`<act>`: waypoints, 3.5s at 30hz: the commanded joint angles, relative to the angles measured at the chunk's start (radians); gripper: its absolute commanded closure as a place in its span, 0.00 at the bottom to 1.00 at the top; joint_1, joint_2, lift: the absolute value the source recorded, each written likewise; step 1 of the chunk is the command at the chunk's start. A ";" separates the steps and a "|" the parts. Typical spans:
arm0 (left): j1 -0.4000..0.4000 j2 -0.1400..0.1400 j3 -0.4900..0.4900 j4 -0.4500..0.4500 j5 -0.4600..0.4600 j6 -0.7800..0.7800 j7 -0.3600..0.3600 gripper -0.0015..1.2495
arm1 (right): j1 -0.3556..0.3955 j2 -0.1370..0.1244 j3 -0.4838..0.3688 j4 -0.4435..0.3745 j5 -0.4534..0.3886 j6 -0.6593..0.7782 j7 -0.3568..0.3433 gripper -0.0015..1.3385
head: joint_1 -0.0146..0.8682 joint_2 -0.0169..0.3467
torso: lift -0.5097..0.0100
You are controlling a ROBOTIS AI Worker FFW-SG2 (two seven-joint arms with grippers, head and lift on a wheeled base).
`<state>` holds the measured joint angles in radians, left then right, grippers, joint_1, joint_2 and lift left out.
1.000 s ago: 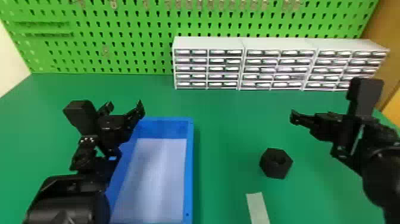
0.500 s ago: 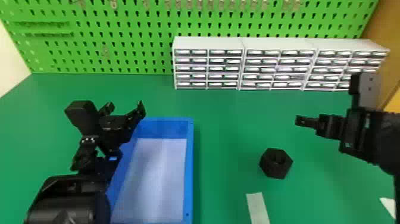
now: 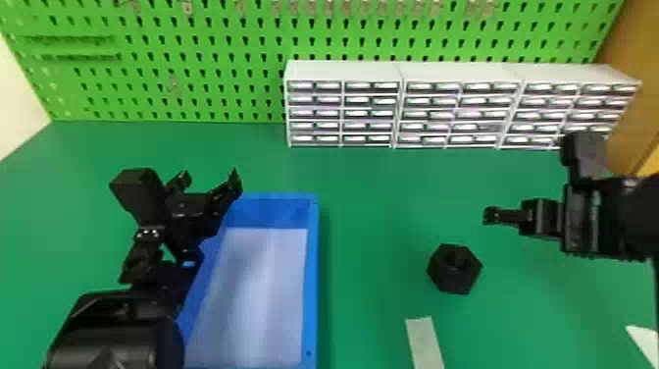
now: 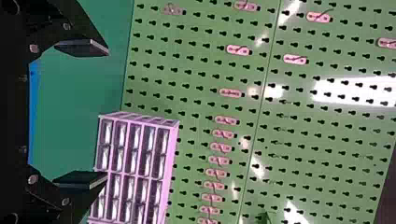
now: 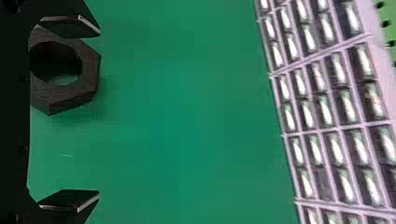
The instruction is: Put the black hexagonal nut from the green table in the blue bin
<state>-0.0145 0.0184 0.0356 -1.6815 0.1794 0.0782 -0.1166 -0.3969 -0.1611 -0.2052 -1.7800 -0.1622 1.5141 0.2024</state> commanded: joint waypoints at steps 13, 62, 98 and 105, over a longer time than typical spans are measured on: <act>-0.001 0.000 -0.005 0.000 0.002 0.000 0.000 0.26 | -0.082 -0.011 0.018 0.126 -0.013 0.058 0.000 0.06 | 0.79 0.19 | 0.79; -0.004 0.000 -0.008 0.003 0.008 -0.002 0.002 0.26 | -0.145 0.011 0.099 0.472 0.017 -0.040 0.000 0.06 | 0.79 0.19 | 0.79; -0.005 0.000 -0.010 0.005 0.011 -0.008 0.002 0.26 | -0.109 0.011 0.089 0.504 -0.008 -0.098 0.000 0.69 | 0.79 0.19 | 0.79; -0.005 0.000 -0.010 0.005 0.011 -0.008 0.002 0.26 | -0.109 0.008 0.095 0.504 -0.014 -0.098 0.000 0.71 | 0.79 0.19 | 0.79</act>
<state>-0.0199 0.0184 0.0260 -1.6766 0.1907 0.0705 -0.1146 -0.5069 -0.1523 -0.1114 -1.2759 -0.1744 1.4159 0.2024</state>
